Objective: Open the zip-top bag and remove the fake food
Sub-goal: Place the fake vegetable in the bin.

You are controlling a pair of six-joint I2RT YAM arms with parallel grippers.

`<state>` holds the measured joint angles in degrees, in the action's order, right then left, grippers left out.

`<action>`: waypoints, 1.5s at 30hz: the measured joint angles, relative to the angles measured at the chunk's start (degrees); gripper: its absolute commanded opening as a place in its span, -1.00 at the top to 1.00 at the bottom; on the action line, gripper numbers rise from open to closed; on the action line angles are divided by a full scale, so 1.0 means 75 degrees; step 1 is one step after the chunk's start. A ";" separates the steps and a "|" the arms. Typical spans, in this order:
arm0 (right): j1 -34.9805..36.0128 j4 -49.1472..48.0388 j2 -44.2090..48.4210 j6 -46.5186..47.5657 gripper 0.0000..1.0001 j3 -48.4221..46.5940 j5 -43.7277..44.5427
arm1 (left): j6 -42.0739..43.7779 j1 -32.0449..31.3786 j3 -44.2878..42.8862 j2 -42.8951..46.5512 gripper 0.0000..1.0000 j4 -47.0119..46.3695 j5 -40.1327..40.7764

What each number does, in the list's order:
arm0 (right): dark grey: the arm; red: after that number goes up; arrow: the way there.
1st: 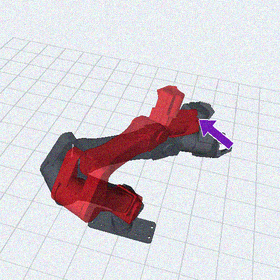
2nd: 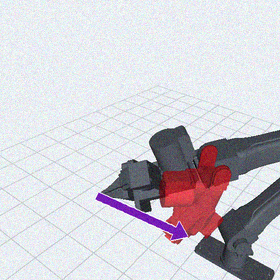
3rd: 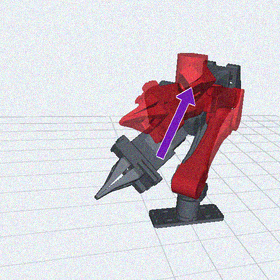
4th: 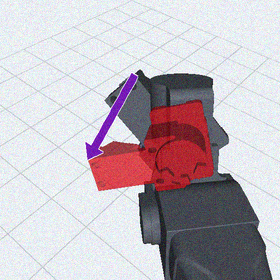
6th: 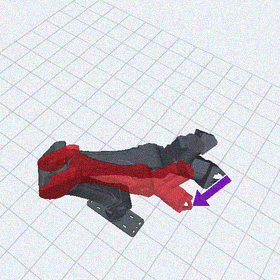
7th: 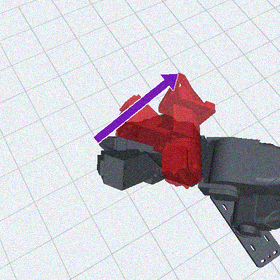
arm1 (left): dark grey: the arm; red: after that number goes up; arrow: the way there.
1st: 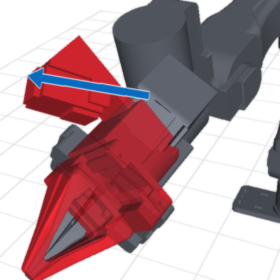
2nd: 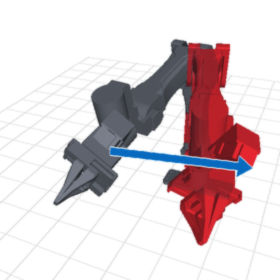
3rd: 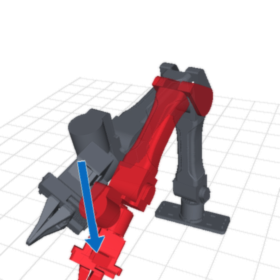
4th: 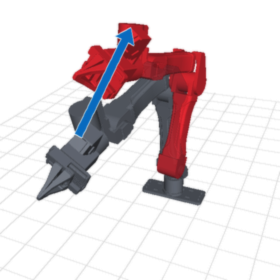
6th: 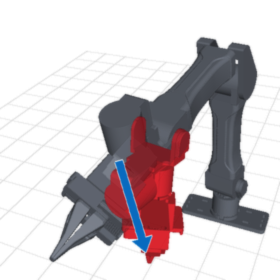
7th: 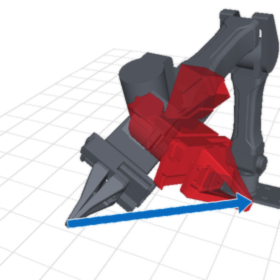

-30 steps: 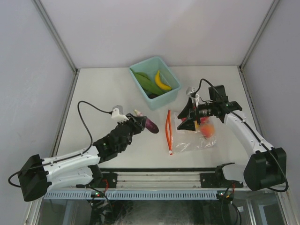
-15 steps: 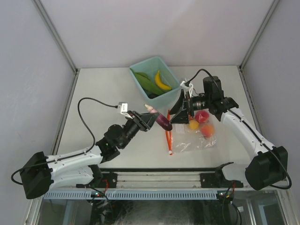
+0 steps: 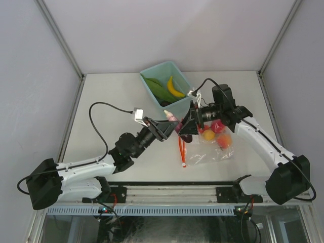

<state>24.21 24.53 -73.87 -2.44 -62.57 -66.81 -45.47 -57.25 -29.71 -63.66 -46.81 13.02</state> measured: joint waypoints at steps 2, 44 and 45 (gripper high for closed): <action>0.0038 -0.0003 -0.0032 -0.0017 -0.07 0.0000 0.0058 | -0.0006 -0.0012 0.0000 -0.0032 0.99 -0.0102 -0.0041; -0.0434 0.1647 -0.4077 0.1932 1.00 -0.5604 0.3727 | 0.0184 0.0933 0.0428 0.2515 -1.00 0.3381 0.0032; -0.0393 0.1582 -0.4299 0.1929 1.00 -0.5875 0.3984 | 0.0137 0.1003 0.0493 0.2582 -1.00 0.3503 0.0017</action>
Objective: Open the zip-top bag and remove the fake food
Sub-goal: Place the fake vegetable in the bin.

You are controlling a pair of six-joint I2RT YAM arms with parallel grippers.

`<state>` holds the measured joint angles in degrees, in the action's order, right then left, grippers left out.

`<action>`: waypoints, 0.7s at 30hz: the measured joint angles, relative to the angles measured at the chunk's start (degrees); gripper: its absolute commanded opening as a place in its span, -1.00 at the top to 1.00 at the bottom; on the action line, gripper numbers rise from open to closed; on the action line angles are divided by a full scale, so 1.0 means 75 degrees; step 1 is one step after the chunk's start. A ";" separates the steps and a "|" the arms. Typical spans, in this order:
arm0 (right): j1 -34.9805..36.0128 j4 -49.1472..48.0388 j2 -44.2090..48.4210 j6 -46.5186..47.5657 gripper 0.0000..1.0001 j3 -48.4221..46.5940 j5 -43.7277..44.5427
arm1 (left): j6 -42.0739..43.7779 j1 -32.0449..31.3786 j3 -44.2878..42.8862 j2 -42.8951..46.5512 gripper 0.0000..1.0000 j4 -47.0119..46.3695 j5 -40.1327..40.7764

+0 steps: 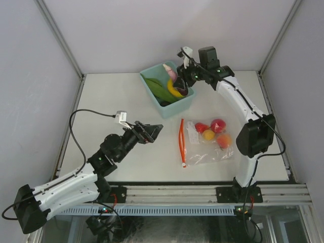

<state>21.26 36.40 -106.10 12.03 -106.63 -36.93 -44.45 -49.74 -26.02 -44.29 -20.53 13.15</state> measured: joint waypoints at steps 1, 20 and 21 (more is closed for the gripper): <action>0.0047 -0.0096 -0.0204 0.0000 1.00 -0.0221 0.0274 | -0.0020 0.0052 0.0052 0.0055 -1.00 0.0117 0.0000; 0.0807 -0.1055 -0.2955 0.0160 -0.60 -0.1851 0.3404 | -0.0874 0.0685 0.1244 0.1157 -0.94 0.1241 0.0044; 0.0807 -0.1058 -0.2964 0.0201 -0.68 -0.1853 0.3442 | -0.0874 0.0691 0.1259 0.1160 -0.92 0.1247 0.0035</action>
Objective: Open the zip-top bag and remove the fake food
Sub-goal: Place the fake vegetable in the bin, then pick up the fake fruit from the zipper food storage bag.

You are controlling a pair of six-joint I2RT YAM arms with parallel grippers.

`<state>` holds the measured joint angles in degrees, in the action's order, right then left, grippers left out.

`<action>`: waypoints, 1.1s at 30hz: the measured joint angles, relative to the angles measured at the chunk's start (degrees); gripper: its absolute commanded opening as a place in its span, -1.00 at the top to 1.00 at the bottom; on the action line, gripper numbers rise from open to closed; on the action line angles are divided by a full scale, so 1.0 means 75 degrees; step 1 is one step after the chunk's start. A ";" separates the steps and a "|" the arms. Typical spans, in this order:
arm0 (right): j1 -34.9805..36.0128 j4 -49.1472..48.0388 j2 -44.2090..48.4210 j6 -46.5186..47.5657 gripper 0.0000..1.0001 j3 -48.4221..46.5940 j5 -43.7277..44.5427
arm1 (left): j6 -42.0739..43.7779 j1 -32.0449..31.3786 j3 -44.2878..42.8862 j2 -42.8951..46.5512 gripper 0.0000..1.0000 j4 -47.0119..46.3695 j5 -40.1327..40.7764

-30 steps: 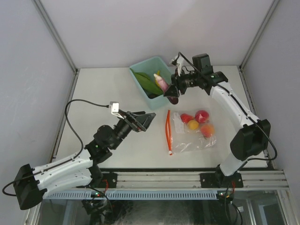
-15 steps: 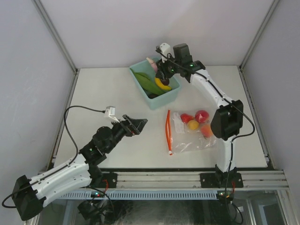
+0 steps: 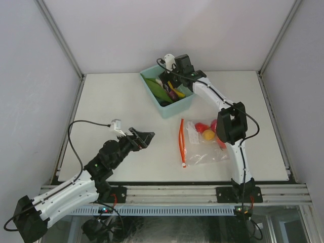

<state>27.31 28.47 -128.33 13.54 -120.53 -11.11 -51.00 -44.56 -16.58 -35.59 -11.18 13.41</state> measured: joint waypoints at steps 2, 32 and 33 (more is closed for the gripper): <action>-0.0012 0.0006 -0.0003 0.0093 -0.73 -0.0052 0.0015 | 0.0000 0.0012 0.0017 -0.0006 -0.88 -0.0003 -0.0015; -0.2993 0.5397 0.5018 0.9990 -0.52 0.5625 -0.5767 | -0.0277 0.0038 -0.0530 -0.4978 0.41 -0.2346 -0.2734; -0.3037 0.5496 0.4922 1.0279 -0.52 0.5700 -0.5531 | -0.0332 0.0038 -0.0577 -0.5176 0.43 -0.2483 -0.2871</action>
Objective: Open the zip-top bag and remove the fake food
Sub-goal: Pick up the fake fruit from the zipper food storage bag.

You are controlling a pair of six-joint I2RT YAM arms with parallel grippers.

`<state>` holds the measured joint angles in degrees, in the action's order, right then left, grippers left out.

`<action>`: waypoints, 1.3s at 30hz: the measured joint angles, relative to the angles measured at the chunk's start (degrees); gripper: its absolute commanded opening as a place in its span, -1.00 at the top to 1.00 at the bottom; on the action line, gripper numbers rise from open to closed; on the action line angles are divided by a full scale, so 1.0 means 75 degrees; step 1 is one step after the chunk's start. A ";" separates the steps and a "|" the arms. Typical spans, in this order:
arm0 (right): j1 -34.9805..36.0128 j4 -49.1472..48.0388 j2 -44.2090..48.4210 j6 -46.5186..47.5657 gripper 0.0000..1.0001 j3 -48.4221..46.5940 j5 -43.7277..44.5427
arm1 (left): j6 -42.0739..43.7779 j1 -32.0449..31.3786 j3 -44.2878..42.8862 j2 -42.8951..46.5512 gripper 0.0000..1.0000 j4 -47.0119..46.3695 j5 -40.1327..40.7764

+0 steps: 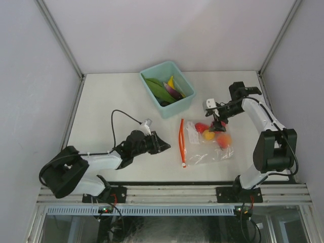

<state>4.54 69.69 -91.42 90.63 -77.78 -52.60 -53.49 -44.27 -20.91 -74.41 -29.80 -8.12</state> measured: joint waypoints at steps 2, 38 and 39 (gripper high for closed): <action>-0.0055 0.0125 -0.0125 0.0507 -0.49 0.0227 0.0455 | -0.0108 -0.0012 -0.0122 -0.0507 0.45 -0.0321 -0.0297; 0.1139 -0.1311 -0.0793 0.2072 0.32 0.1475 0.3471 | -0.0458 -0.0367 -0.2060 -0.3424 0.39 -0.1282 -0.1542; 0.1163 -0.1282 -0.0793 0.2151 0.32 0.1483 0.3386 | -0.0469 -0.0379 -0.2092 -0.3465 0.37 -0.1297 -0.1559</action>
<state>13.26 60.07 -97.36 106.76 -66.65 -27.20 -57.01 -47.11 -36.60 -100.40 -39.53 -19.81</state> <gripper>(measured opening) 0.353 0.288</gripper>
